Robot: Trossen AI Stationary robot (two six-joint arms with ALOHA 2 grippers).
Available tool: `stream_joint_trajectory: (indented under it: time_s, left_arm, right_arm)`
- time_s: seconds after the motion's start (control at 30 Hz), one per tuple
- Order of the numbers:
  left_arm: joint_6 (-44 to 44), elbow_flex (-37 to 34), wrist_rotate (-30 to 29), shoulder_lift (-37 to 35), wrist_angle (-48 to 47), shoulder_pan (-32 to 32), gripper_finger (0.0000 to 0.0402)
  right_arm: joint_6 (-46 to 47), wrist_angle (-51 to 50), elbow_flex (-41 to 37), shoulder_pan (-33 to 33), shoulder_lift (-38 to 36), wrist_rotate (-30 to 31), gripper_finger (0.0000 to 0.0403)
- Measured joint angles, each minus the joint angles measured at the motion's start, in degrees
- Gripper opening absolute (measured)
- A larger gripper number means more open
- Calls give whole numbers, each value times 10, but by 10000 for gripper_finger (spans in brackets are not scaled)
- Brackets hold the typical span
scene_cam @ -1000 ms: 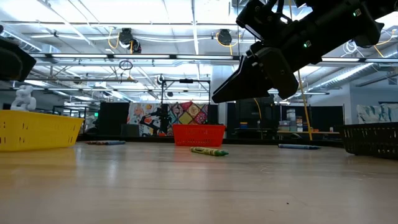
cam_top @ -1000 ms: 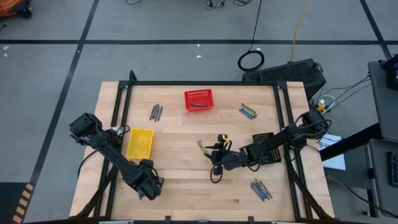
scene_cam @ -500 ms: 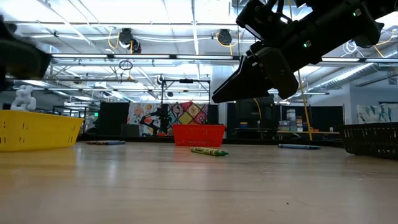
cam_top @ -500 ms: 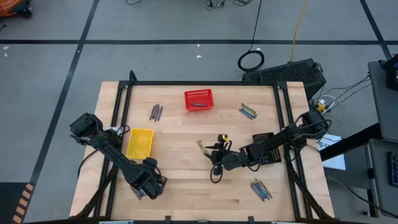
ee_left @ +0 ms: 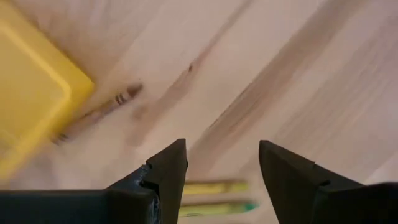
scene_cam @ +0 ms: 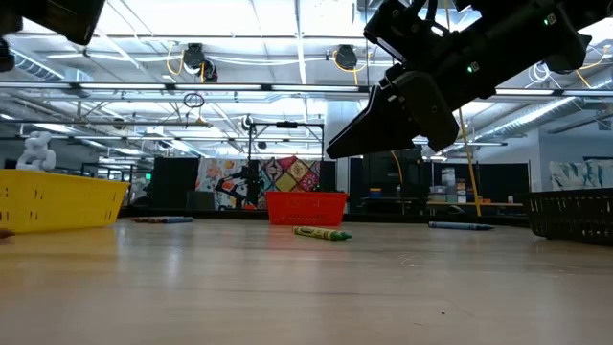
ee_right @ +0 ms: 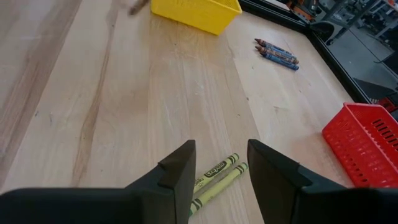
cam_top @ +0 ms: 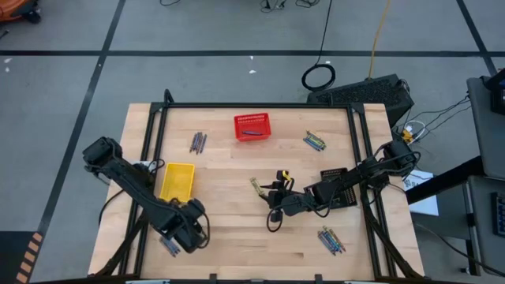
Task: Sort crayons
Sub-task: Put the brown crayon into the yellow basket
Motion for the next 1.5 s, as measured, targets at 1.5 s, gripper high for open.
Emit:
stream_joint_trajectory:
  time_s: [1.5]
  left_arm:
    - [658,-32,104,147,-97,233,123]
  right_arm:
    - [33,-3,0,-1,0,0,130]
